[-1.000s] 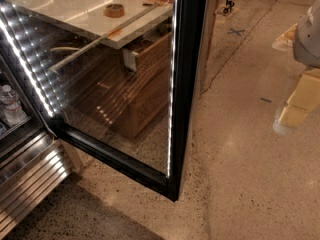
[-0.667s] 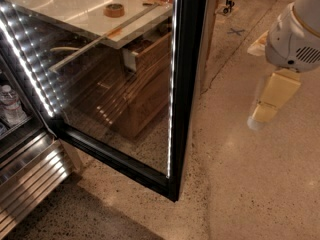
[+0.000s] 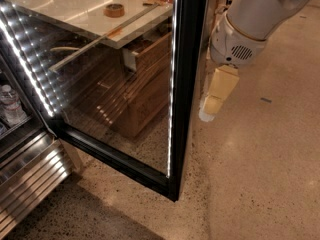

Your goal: Close right fridge door

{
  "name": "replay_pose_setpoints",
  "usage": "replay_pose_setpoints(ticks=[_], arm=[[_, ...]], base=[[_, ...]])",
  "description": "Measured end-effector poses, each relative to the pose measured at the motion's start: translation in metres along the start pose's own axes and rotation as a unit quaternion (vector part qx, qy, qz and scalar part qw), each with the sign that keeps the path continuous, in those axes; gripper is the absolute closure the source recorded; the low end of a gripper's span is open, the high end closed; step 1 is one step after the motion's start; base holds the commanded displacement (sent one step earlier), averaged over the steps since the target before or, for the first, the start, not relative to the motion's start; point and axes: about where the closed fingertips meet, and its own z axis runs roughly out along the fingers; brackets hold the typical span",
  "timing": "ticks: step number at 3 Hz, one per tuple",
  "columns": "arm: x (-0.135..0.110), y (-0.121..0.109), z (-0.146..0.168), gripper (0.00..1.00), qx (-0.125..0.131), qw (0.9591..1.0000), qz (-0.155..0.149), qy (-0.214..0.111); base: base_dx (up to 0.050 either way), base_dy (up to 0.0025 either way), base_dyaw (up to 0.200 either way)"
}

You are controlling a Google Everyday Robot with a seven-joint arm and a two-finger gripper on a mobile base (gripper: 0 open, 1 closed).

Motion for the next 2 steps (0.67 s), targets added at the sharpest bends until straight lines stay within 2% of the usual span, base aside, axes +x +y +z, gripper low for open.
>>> replay_pose_setpoints(ticks=[1,2], arm=[[-0.0015,-0.0004,0.0013,0.0,-0.001,1.0,-0.001,0.0],[-0.0015,-0.0004,0.0013,0.19,-0.001,1.0,-0.001,0.0]], base=[[0.0,0.0,0.0],[0.0,0.0,0.0]])
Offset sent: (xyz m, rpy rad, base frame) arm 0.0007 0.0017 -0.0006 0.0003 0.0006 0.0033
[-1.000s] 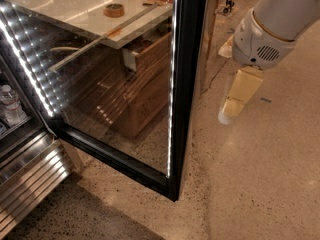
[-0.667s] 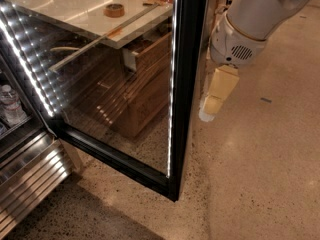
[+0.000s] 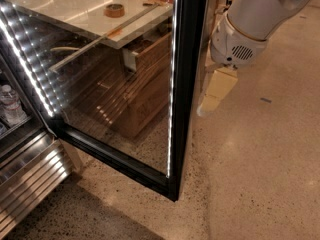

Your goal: Close right fridge door

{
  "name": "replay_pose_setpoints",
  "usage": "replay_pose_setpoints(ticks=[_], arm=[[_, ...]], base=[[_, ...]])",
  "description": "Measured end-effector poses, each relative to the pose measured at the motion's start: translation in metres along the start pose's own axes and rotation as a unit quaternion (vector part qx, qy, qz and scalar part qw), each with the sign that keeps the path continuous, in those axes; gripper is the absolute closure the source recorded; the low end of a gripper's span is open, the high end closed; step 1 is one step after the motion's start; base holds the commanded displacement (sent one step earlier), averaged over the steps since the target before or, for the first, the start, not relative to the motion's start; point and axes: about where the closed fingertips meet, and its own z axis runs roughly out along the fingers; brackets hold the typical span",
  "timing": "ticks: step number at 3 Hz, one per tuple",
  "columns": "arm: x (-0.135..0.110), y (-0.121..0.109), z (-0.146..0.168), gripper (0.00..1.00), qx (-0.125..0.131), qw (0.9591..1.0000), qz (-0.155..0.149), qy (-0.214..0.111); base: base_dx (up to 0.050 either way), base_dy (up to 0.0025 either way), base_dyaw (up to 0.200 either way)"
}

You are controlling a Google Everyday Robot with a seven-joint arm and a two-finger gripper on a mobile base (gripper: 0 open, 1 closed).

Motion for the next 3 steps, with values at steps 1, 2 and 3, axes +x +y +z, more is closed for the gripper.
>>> replay_pose_setpoints(ticks=[1,2,3], arm=[[0.0,0.0,0.0,0.42,0.0,1.0,0.0,0.0],[0.0,0.0,0.0,0.65,0.0,1.0,0.0,0.0],[0.0,0.0,0.0,0.88,0.0,1.0,0.0,0.0]], base=[[0.0,0.0,0.0],[0.0,0.0,0.0],[0.0,0.0,0.0]])
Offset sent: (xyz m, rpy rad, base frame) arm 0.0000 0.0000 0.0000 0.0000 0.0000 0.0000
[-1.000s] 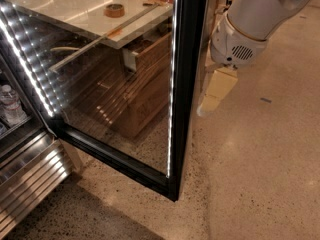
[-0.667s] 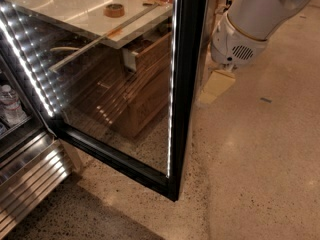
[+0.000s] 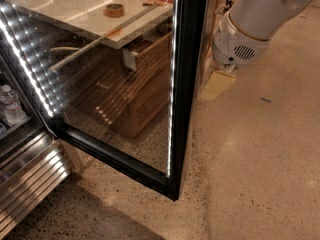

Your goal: Close right fridge door

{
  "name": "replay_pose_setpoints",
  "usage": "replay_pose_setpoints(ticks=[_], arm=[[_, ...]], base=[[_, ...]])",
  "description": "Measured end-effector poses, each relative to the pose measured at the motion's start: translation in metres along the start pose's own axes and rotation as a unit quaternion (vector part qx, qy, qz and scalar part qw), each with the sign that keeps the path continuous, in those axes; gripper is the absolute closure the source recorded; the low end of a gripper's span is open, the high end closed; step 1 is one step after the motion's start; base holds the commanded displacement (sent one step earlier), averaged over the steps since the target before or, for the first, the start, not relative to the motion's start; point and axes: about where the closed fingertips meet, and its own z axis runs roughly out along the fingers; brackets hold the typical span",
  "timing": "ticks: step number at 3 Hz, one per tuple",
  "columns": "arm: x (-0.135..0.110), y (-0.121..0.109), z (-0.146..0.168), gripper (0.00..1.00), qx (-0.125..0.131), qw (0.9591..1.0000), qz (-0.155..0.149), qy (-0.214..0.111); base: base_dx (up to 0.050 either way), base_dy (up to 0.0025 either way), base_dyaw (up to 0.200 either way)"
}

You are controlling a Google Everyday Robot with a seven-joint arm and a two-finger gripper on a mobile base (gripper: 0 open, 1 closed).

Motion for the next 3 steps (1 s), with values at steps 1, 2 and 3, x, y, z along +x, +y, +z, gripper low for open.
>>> replay_pose_setpoints(ticks=[1,2,3], arm=[[0.0,0.0,0.0,1.0,0.0,1.0,0.0,0.0],[0.0,0.0,0.0,1.0,0.0,1.0,0.0,0.0],[0.024,0.008,-0.019,1.0,0.018,0.9994,0.028,-0.012]], base=[[0.0,0.0,0.0],[0.0,0.0,0.0],[0.0,0.0,0.0]])
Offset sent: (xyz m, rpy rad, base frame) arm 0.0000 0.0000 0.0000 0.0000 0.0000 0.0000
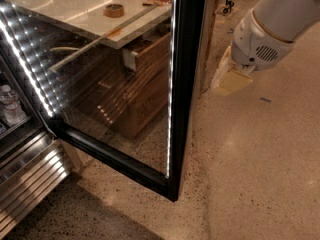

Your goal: Close right fridge door

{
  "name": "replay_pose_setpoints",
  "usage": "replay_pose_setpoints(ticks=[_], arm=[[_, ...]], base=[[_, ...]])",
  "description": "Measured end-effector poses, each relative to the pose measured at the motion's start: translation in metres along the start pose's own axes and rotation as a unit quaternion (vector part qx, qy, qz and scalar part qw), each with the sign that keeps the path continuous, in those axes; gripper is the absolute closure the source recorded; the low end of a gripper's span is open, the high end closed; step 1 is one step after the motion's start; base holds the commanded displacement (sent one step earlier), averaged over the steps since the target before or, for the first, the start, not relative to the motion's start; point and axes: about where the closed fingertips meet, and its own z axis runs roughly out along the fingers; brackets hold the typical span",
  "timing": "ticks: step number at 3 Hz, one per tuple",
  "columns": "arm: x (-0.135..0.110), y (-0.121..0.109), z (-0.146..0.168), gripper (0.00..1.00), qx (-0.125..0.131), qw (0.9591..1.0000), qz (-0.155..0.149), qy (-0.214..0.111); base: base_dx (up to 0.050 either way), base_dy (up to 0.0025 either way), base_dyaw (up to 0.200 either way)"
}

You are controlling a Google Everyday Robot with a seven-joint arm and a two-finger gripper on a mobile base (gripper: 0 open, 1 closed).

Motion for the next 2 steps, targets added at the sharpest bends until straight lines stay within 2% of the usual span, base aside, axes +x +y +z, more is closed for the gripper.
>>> replay_pose_setpoints(ticks=[1,2], arm=[[0.0421,0.0119,-0.0309,1.0,0.03,0.9985,0.042,-0.017],[0.0421,0.0119,-0.0309,1.0,0.03,0.9985,0.042,-0.017]], base=[[0.0,0.0,0.0],[0.0,0.0,0.0]])
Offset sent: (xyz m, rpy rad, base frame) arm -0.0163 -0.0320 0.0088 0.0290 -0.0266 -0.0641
